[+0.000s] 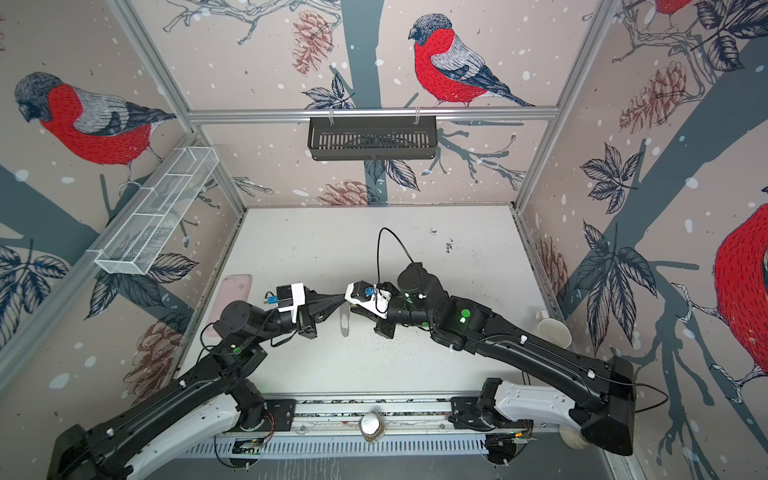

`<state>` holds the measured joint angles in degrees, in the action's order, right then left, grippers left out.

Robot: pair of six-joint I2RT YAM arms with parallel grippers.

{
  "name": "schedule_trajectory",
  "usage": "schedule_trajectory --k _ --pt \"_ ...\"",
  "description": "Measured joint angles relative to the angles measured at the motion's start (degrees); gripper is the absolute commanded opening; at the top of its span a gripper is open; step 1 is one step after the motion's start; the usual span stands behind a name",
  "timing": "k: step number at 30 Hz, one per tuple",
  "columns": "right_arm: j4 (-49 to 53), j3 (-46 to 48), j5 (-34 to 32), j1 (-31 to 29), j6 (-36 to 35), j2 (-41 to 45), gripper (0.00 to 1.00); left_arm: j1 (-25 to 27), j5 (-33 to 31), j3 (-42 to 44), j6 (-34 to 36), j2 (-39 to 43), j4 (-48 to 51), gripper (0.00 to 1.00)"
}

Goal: Put the keys on the keyring

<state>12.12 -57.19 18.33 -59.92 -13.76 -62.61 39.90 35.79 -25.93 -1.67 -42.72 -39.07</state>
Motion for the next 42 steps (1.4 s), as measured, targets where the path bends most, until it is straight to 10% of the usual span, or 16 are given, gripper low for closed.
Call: schedule_trajectory --k 42 --pt "1.1 0.4 -3.4 2.0 -1.4 4.9 0.0 -1.2 2.2 1.0 -2.4 -0.8 -3.6 0.0"
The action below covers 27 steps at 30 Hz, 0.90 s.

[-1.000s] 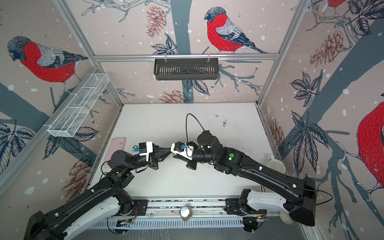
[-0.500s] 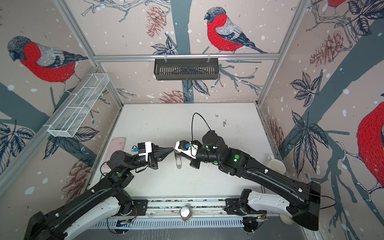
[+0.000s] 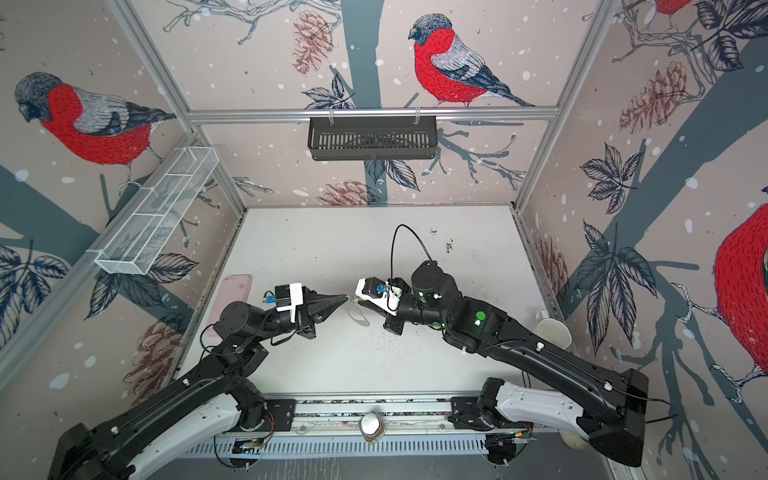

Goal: Put the keys on the keyring

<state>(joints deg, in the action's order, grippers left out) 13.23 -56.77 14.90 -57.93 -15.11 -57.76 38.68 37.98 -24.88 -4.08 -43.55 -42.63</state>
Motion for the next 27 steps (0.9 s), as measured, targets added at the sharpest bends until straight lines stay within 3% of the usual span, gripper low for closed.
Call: schedule_trajectory --k 14,27 --pt "-1.4 0.9 1.2 0.0 0.2 2.8 0.0 -0.1 1.5 0.1 -0.2 -0.5 -1.9 0.0" --pt "-2.6 2.5 2.4 -0.1 0.3 4.4 0.09 -0.1 2.6 0.1 -0.4 -0.9 -2.1 0.0"
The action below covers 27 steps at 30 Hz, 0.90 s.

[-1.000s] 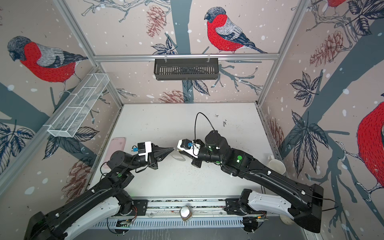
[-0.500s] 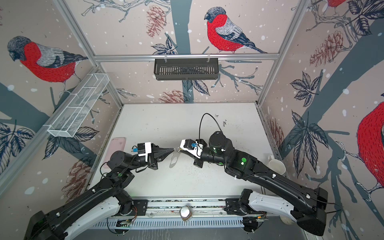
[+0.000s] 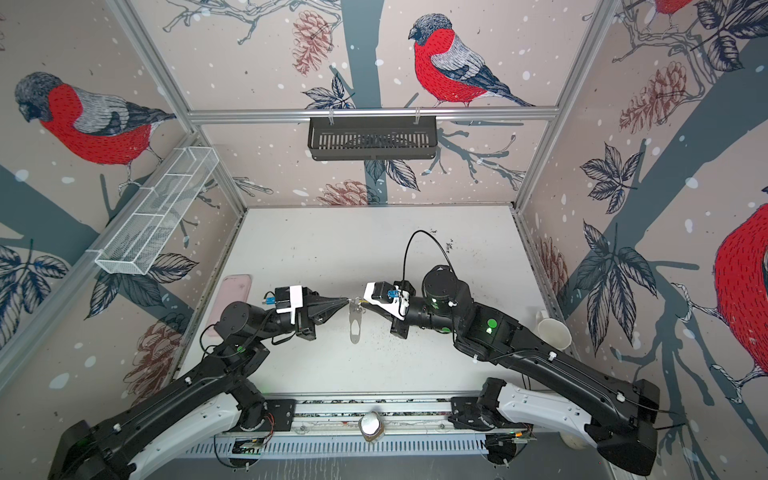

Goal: Put the keys on the keyring

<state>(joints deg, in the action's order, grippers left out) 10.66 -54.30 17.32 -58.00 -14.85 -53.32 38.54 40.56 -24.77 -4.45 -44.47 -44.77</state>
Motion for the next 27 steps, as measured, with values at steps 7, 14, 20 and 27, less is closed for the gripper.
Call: schedule_trajectory --k 7,14,20,27 --pt "-1.0 0.5 -1.3 0.0 1.0 0.2 0.21 -0.1 -0.7 0.0 0.0 0.0 0.2 0.0" --pt "-1.6 0.7 -1.9 0.0 1.4 0.4 0.27 -0.1 -1.1 0.0 0.0 0.1 0.2 0.0" --pt "-1.7 0.8 -2.3 0.0 1.6 0.6 0.34 -0.1 -1.5 0.0 0.0 0.2 0.2 0.0" --pt "-1.8 0.9 -2.6 0.0 1.7 1.5 0.4 -0.1 -2.3 0.0 0.1 0.2 0.5 0.0"
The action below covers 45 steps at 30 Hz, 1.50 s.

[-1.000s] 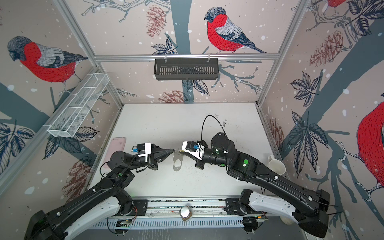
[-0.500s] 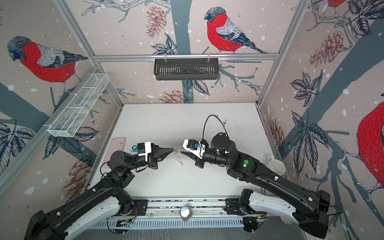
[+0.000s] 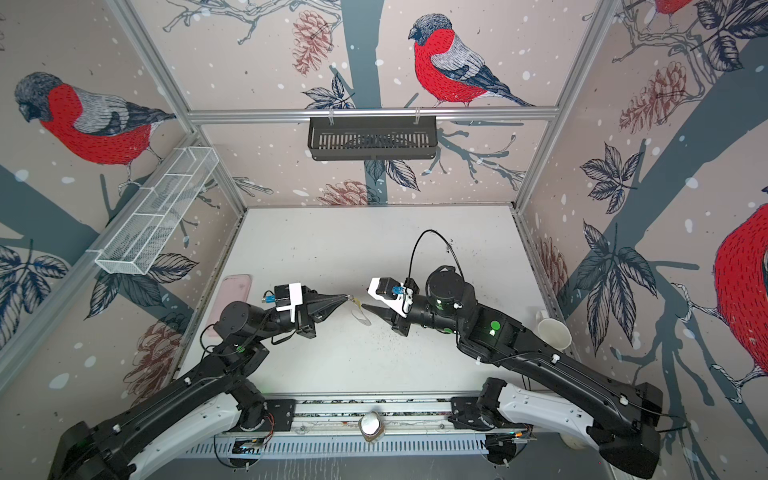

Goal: Put the keys on the keyring

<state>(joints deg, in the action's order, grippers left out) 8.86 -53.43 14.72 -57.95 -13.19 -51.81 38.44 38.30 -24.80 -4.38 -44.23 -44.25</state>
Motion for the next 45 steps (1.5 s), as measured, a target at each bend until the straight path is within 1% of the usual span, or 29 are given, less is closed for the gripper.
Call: schedule_trajectory --k 6,12,15,19,25,34,38,40,42,45 --pt "-0.7 0.0 0.1 0.0 1.0 0.4 0.44 0.0 -1.4 0.0 0.4 0.0 0.0 0.0" --pt "-3.3 0.3 3.4 -0.2 2.7 -0.4 0.48 0.0 -2.4 0.0 0.4 -0.2 0.0 0.0" --pt "-4.5 0.5 4.6 -0.6 4.1 -1.5 0.52 0.0 -2.6 0.0 0.4 -0.2 0.0 0.0" --pt "-6.4 0.6 4.9 -1.8 5.7 -3.0 0.55 0.0 -3.0 0.0 0.4 -0.2 0.0 0.0" --pt "-8.5 0.7 4.1 -3.4 7.0 -4.1 0.58 0.0 -3.8 0.0 0.4 -0.1 0.0 0.0" --pt "-8.5 0.1 -0.2 -5.1 7.0 -5.8 0.6 -0.1 -4.4 0.3 0.4 0.1 0.0 0.0" --pt "-8.5 0.1 -2.5 -5.5 7.0 -6.3 0.6 -0.1 -5.4 0.3 0.5 0.3 0.0 0.0" --pt "-8.3 0.1 -3.7 -5.6 7.0 -6.5 0.58 -0.1 -5.7 0.4 0.9 0.3 0.1 0.0" --pt "-8.3 0.1 -5.6 -5.6 7.0 -6.5 0.54 -0.1 -5.4 0.4 1.0 0.5 0.0 0.0" --pt "-8.2 0.2 -7.7 -5.4 7.0 -6.6 0.44 -0.1 -5.1 0.4 1.0 0.7 0.0 0.0"
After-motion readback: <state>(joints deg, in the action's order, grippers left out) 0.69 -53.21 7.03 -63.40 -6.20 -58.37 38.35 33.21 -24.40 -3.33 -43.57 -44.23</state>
